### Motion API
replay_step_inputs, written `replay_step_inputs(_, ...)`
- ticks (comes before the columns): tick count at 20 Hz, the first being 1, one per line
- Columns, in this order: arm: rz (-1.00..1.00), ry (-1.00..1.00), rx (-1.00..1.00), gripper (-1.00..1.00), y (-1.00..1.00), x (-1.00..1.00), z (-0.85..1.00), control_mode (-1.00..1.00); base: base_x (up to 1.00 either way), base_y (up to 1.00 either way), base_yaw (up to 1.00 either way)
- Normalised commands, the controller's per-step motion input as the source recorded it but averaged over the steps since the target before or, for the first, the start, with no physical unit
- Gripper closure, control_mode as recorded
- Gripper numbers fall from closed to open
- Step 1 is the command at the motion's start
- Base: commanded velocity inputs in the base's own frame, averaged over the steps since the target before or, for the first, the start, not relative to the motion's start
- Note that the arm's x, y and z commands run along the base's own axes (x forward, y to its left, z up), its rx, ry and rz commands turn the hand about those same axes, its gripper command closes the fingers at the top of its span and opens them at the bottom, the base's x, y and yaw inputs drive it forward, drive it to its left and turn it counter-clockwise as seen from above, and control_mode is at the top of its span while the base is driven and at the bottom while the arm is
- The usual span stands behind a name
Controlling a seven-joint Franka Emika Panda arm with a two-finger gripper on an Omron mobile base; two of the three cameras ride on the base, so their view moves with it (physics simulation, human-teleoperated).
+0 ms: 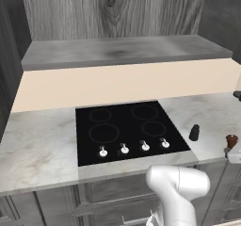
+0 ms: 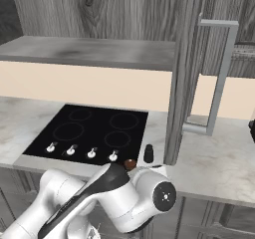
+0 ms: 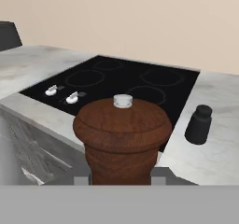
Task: Take 2 condiments from the cabinet and move them on the counter near the stove.Make sure the condiments are lined up with each other, next to each other.
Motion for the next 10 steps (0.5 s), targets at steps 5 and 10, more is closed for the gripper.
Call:
replay_step_inputs(5,0.04,-0.05,0.0,1.0,-0.08,0.08,-0.09,-1.0,0.0,0.0,0.0)
replay_step_inputs(10,0.01,-0.11,0.0,1.0,0.0,0.04,-0.08,-1.0,0.0,0.0,0.0)
